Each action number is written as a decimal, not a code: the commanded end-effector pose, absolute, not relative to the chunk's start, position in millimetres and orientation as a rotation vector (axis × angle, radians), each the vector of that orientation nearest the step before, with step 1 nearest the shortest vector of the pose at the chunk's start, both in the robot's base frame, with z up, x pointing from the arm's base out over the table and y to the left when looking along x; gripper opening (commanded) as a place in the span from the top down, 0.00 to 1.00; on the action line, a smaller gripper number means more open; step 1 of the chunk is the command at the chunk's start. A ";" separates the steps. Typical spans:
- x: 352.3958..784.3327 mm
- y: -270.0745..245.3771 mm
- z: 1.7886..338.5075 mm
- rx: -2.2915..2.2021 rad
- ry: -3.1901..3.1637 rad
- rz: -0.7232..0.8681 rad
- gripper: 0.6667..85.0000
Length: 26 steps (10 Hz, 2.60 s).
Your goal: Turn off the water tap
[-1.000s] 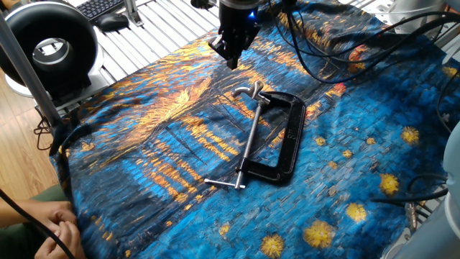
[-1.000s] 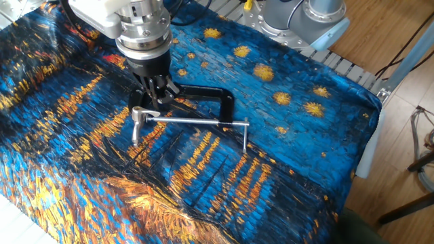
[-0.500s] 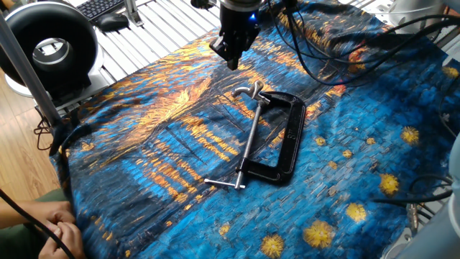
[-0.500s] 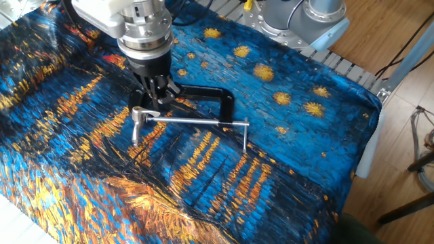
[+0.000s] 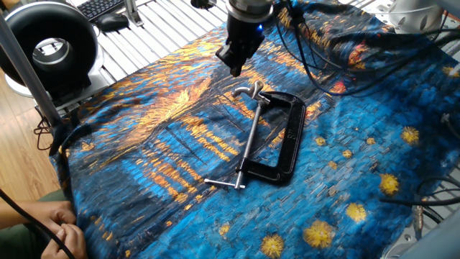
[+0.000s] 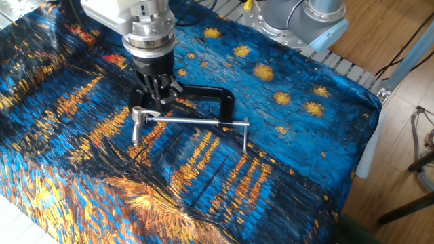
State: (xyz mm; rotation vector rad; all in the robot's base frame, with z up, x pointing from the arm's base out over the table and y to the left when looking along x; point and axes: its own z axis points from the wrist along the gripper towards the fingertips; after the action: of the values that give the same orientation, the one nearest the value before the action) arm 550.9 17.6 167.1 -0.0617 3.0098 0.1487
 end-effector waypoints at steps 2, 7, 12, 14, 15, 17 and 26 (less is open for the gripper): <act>550.1 24.2 157.6 -0.052 2.958 0.243 0.99; 548.3 16.6 158.4 -0.053 2.986 0.185 0.99; 523.4 -13.3 153.9 0.003 3.091 0.016 0.99; 525.0 -4.6 154.2 0.012 3.085 0.068 0.99; 528.0 -8.9 148.7 -0.035 3.078 0.062 0.99; 531.6 -30.3 121.3 -0.096 3.063 0.075 0.99; 523.0 -62.5 73.9 -0.164 3.064 0.080 0.99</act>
State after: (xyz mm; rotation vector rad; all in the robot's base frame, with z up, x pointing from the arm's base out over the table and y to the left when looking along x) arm 526.6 -59.6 78.6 -0.1635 3.0614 0.0658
